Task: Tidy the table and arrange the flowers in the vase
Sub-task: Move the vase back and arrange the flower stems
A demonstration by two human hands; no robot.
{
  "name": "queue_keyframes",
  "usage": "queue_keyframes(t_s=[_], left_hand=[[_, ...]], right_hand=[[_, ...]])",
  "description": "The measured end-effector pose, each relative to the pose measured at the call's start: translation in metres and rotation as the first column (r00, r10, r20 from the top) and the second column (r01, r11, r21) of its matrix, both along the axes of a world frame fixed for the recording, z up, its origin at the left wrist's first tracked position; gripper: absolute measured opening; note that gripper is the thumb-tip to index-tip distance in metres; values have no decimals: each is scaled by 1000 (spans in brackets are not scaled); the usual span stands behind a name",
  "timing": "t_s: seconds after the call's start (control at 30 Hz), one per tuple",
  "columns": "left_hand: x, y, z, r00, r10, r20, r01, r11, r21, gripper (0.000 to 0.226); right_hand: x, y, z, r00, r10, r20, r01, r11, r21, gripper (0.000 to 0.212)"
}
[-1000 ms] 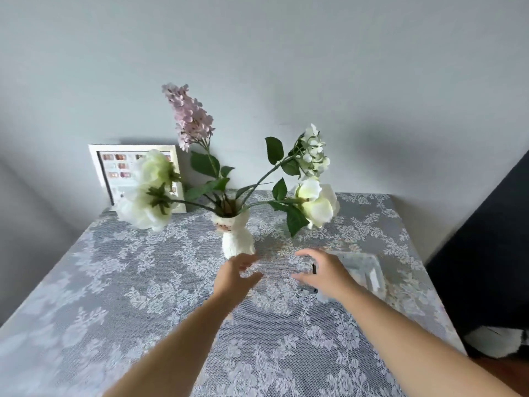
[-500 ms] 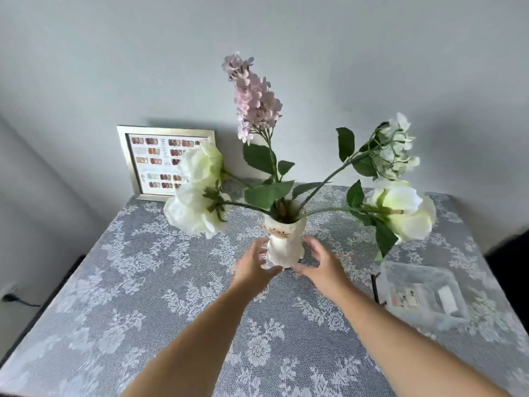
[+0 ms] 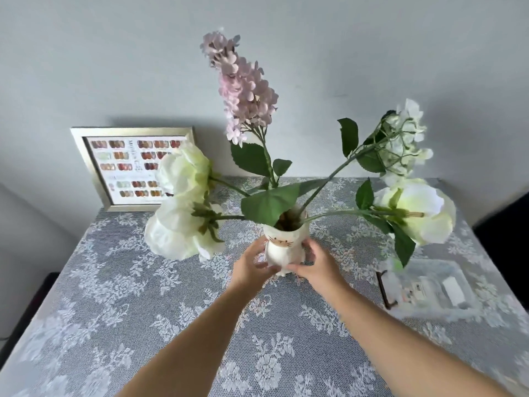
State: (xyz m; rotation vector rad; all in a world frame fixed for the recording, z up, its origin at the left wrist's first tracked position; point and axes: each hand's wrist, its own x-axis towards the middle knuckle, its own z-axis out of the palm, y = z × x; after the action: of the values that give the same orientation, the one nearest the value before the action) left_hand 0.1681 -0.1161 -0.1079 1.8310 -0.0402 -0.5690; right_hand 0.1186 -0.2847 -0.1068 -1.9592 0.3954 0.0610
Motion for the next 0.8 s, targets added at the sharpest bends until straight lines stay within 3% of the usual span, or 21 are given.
queue_keyframes(t_s=[0.33, 0.57, 0.8], left_hand=[[36, -17, 16, 998, 64, 3, -63, 996, -62, 70], [86, -34, 33, 993, 41, 106, -36, 998, -51, 74], [127, -50, 35, 988, 56, 147, -56, 998, -5, 74]], right_hand=[[48, -20, 11, 997, 54, 47, -55, 998, 21, 79], [105, -36, 14, 998, 40, 39, -41, 998, 43, 84], [153, -50, 14, 998, 41, 45, -45, 995, 91, 72]])
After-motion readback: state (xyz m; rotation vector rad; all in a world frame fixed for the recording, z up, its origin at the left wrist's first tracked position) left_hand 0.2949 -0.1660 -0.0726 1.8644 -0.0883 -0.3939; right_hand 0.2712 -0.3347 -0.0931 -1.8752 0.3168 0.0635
